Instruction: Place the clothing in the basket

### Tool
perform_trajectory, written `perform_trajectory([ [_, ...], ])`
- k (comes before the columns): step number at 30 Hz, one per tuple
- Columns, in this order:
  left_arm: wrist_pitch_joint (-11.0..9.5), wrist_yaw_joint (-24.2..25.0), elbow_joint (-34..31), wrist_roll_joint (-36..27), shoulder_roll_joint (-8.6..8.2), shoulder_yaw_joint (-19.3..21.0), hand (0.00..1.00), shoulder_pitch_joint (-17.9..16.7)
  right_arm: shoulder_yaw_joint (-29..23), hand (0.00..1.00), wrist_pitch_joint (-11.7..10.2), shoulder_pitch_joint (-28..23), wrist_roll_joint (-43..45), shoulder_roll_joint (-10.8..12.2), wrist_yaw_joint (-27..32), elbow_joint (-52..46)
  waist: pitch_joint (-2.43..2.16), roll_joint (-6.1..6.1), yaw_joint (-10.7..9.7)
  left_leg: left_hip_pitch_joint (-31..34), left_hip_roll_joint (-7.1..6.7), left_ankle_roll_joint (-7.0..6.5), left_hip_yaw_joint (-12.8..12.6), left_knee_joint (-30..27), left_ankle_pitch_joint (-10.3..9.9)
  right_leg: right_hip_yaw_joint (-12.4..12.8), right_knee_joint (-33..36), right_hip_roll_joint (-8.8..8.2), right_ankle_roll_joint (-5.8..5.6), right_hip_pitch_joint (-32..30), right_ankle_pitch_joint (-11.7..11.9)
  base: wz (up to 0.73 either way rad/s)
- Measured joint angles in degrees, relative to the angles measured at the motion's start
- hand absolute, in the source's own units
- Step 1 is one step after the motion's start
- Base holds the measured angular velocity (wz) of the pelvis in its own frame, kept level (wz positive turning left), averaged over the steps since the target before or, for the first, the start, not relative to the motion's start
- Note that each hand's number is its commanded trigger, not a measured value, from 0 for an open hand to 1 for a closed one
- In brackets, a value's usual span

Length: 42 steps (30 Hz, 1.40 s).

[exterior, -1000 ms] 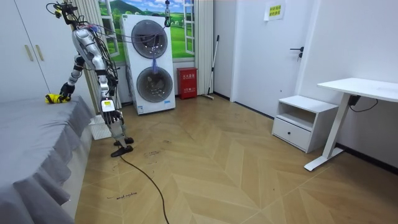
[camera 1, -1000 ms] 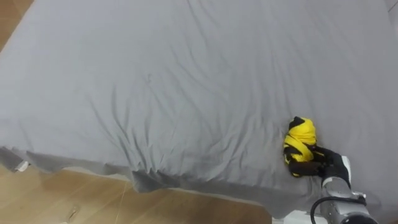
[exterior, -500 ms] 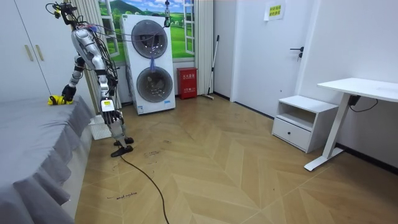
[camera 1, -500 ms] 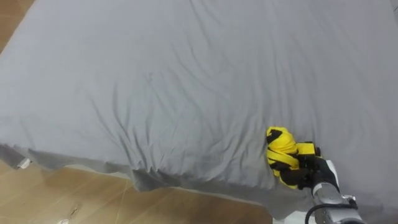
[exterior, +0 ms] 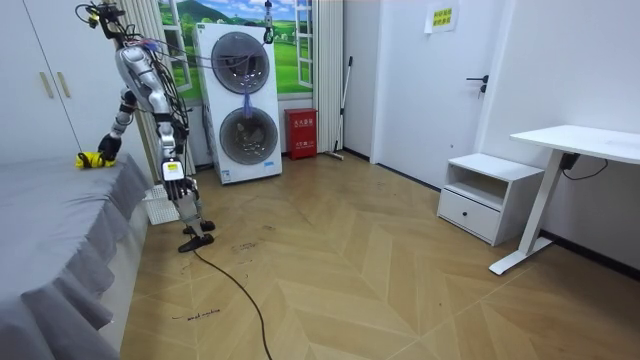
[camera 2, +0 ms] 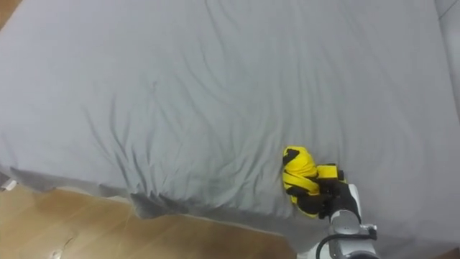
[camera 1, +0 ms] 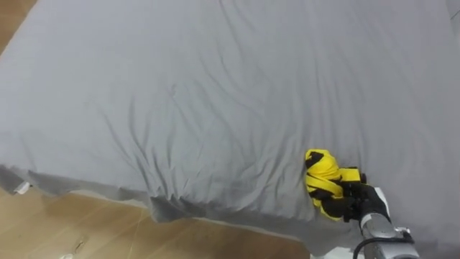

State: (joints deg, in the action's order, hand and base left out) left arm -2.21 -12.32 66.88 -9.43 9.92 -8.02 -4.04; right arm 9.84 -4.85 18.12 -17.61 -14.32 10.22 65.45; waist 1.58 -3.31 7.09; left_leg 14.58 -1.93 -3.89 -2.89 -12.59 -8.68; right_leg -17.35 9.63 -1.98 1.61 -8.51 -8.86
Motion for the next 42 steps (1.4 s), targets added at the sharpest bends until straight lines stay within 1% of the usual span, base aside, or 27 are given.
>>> perform_trajectory([
  [2,-0.55,0.00,-0.84,0.04,-0.04,0.88,0.00,-0.80,-0.44,1.00,0.07,-2.56,-0.50,0.01,-1.04,-5.36,-0.04,-0.08,-0.57,-0.97,-0.03,0.00,-0.32,0.39,0.00,0.09,-0.02,-0.04,-0.01,0.69,0.00,-0.04],
  [4,-0.89,-0.07,-1.76,0.08,0.09,1.87,0.00,-1.62,-0.46,1.00,-0.09,-6.11,-0.92,-0.02,-1.66,-12.79,-0.13,-0.18,-1.27,-2.40,-0.03,-0.01,-0.55,0.94,0.00,0.09,-0.07,-0.05,-0.02,1.83,-0.01,-0.09],
  [5,-1.01,-0.14,-1.86,0.08,0.10,2.15,0.00,-1.69,-0.42,1.00,-0.17,-6.85,-1.15,-0.02,-1.82,-14.11,-0.20,-0.25,-1.55,-2.73,-0.03,-0.01,-0.59,0.98,0.00,0.17,-0.09,-0.06,-0.03,2.16,-0.02,0.00],
  [6,-1.32,-0.79,-2.20,0.08,0.07,2.42,0.00,-2.08,-0.58,1.00,-0.10,-8.47,-1.76,-0.01,-2.78,-16.64,-0.44,-0.44,-2.29,-3.68,-0.04,-0.01,-0.85,1.32,0.00,0.81,-0.12,-0.05,-0.09,2.88,-0.06,-0.07],
  [7,-1.64,-1.10,-2.22,0.24,0.05,3.28,0.00,-2.33,-1.24,1.00,-0.07,-10.37,-2.58,-0.01,-3.87,-19.17,-0.60,-0.76,-2.45,-4.88,-0.01,-0.01,-1.33,1.73,-0.01,1.84,-0.15,-0.01,-0.25,3.76,-0.15,-0.10],
  [8,-1.68,-1.15,-2.24,0.35,0.04,3.81,0.00,-2.43,-1.92,1.00,-0.02,-11.24,-2.77,0.00,-4.33,-20.39,-0.68,-0.85,-2.69,-5.44,0.00,-0.02,-1.52,1.94,-0.01,2.03,-0.13,-0.02,-0.34,4.21,-0.21,-0.16],
  [9,-1.76,-1.22,-2.56,0.57,0.00,4.79,0.00,-2.78,-3.22,1.00,-0.01,-12.61,-2.86,-0.01,-4.77,-22.45,-0.82,-0.92,-3.39,-6.43,0.00,-0.02,-1.72,2.21,-0.02,2.26,-0.08,-0.03,-0.44,5.05,-0.27,-0.11],
  [11,-1.87,-1.25,-2.78,1.04,-0.08,5.54,0.00,-3.14,-5.14,1.00,0.00,-13.43,-2.90,-0.02,-4.91,-24.37,-0.91,-0.89,-4.56,-8.14,0.01,-0.02,-2.22,2.57,-0.02,3.20,-0.08,-0.01,-0.47,6.28,-0.29,-0.17],
  [13,-1.87,-1.19,-2.84,1.20,-0.38,5.53,0.00,-3.42,-7.36,1.00,0.00,-15.26,-4.38,-0.03,-4.88,-27.77,-1.25,-0.62,-5.51,-10.60,0.09,-0.06,-3.41,3.24,-0.12,4.72,-0.14,0.05,-0.66,7.88,-0.40,-0.33],
  [14,-1.86,-1.14,-2.84,1.20,-0.48,5.48,0.00,-3.44,-7.79,1.00,0.00,-15.76,-5.28,-0.03,-4.92,-28.81,-1.38,-0.44,-5.85,-10.98,0.09,-0.07,-3.49,3.27,-0.13,4.79,-0.15,0.06,-0.68,8.18,-0.41,-0.19],
  [15,-1.87,-1.05,-2.99,1.88,-0.61,5.50,0.00,-3.48,-8.75,1.00,0.05,-16.65,-6.40,-0.01,-4.92,-30.84,-1.57,-0.11,-6.97,-11.54,0.08,-0.07,-3.63,3.32,-0.13,4.89,-0.15,0.03,-0.68,8.77,-0.42,-0.14],
  [17,-1.84,-1.02,-3.04,4.46,-0.73,6.13,0.00,-3.48,-10.55,1.00,0.06,-17.53,-6.73,-0.01,-4.87,-33.78,-1.71,0.28,-7.90,-12.74,0.21,-0.07,-4.91,3.61,-0.13,6.31,-0.16,0.17,-0.66,9.26,-0.42,-0.28],
  [19,-1.55,-1.19,-3.00,7.56,-1.08,7.87,0.00,-3.61,-13.07,1.00,0.28,-18.06,-6.79,-0.02,-3.95,-36.51,-1.84,0.75,-8.74,-14.68,0.28,-0.07,-6.34,4.10,-0.13,7.97,-0.24,0.28,-0.53,10.40,-0.52,-0.35],
  [20,-1.45,-1.28,-3.00,7.75,-1.13,7.89,0.00,-3.65,-13.84,1.00,0.49,-18.56,-6.91,-0.03,-3.58,-37.52,-1.86,0.79,-9.03,-15.14,0.27,-0.08,-6.69,4.30,-0.14,8.27,-0.45,0.28,-0.55,10.72,-0.58,-0.31],
  [21,-1.42,-1.31,-3.01,7.76,-1.19,7.81,0.00,-3.70,-15.21,1.00,0.80,-19.48,-7.08,-0.04,-3.26,-39.31,-1.99,0.86,-9.66,-15.88,0.31,-0.09,-7.46,4.44,-0.16,9.25,-0.93,0.44,-0.57,10.90,-0.59,-0.29],
  [23,-0.86,-1.29,-3.02,7.86,-1.20,7.75,0.00,-4.05,-16.34,1.00,1.01,-20.45,-7.11,-0.05,-2.77,-42.05,-1.98,0.86,-10.56,-16.42,0.38,-0.10,-8.12,4.80,-0.16,10.56,-0.83,0.62,-0.66,10.70,-0.66,-0.28],
  [25,-0.27,-1.13,-3.02,9.22,-1.19,7.81,0.00,-4.46,-17.89,1.00,1.21,-21.65,-7.22,-0.05,-2.70,-44.24,-1.79,0.64,-11.55,-16.98,0.60,-0.11,-9.60,5.15,-0.23,12.35,-0.85,1.00,-0.76,10.56,-0.45,-0.33],
  [29,-0.21,-0.83,-3.02,10.24,-1.21,7.73,0.00,-4.43,-19.22,1.00,1.22,-22.81,-9.47,-0.05,-1.49,-44.41,-1.65,0.40,-12.40,-17.43,1.01,-0.11,-11.52,5.19,-0.79,14.08,-0.84,1.64,-0.84,10.42,-0.02,-0.30],
  [31,0.14,-0.64,-3.02,10.24,-1.22,7.75,0.00,-4.25,-19.80,1.00,1.29,-24.14,-9.63,-0.03,-1.59,-44.40,-1.61,0.53,-13.28,-17.81,1.33,0.03,-12.91,5.18,-1.32,15.49,-0.88,2.09,-0.77,10.29,0.23,-0.32],
  [32,0.35,-0.61,-3.02,10.25,-1.25,7.75,0.00,-4.22,-19.96,1.00,1.31,-24.61,-9.56,-0.03,-1.59,-44.40,-1.61,0.59,-13.50,-17.92,1.36,0.07,-13.10,5.18,-1.46,15.60,-0.86,2.13,-0.78,10.30,0.22,-0.27],
  [33,0.56,-0.58,-3.02,10.26,-1.37,7.80,0.00,-4.19,-20.23,1.00,1.37,-25.61,-9.55,0.00,-1.54,-44.39,-1.61,0.69,-13.89,-18.18,1.54,0.11,-13.89,5.21,-1.74,15.83,-0.85,2.22,-0.78,10.33,0.22,-0.24],
  [35,0.76,-0.46,-3.00,10.34,-1.49,7.80,0.00,-4.18,-20.63,1.00,1.89,-26.60,-9.00,0.05,-1.64,-44.40,-1.65,0.79,-14.87,-18.24,1.61,0.19,-14.58,5.32,-1.98,16.70,-0.84,2.40,-0.78,10.03,0.22,-0.28],
  [37,1.04,-0.37,-2.96,10.33,-1.56,7.79,0.00,-3.85,-20.80,1.00,2.45,-27.64,-9.08,0.09,-1.52,-44.33,-1.69,0.89,-14.96,-18.39,2.04,0.41,-17.10,5.80,-2.27,18.93,-0.55,2.98,-0.67,9.42,0.50,-0.47],
  [38,1.12,-0.37,-2.89,10.32,-1.55,7.79,0.00,-3.75,-20.80,1.00,2.51,-28.15,-9.10,0.15,-1.50,-44.32,-1.68,0.90,-14.96,-18.51,2.19,0.51,-17.56,5.80,-2.40,19.17,-0.52,3.12,-0.60,9.33,0.62,-0.43],
  [40,1.95,-0.18,-2.86,10.35,-1.57,7.20,0.00,-3.61,-20.83,1.00,2.73,-30.10,-8.93,0.66,-1.33,-44.32,-1.66,1.20,-15.50,-18.95,2.61,0.74,-19.00,5.81,-2.96,20.28,-0.48,3.50,-0.56,9.32,0.65,-0.33],
  [41,2.18,0.06,-2.86,10.35,-1.58,7.04,0.00,-3.66,-20.84,1.00,3.16,-30.24,-8.93,0.82,-1.24,-44.32,-1.69,1.33,-15.94,-19.00,2.69,0.79,-19.27,5.81,-3.08,20.59,-0.44,3.62,-0.55,9.24,0.65,-0.33],
  [42,2.60,0.43,-2.85,10.34,-1.58,6.63,0.00,-3.65,-20.84,1.00,3.84,-30.33,-9.14,0.97,-1.09,-44.22,-1.68,1.73,-16.38,-19.03,2.88,0.86,-20.13,5.81,-3.30,21.23,0.08,3.84,-0.55,8.70,0.66,-0.38],
])
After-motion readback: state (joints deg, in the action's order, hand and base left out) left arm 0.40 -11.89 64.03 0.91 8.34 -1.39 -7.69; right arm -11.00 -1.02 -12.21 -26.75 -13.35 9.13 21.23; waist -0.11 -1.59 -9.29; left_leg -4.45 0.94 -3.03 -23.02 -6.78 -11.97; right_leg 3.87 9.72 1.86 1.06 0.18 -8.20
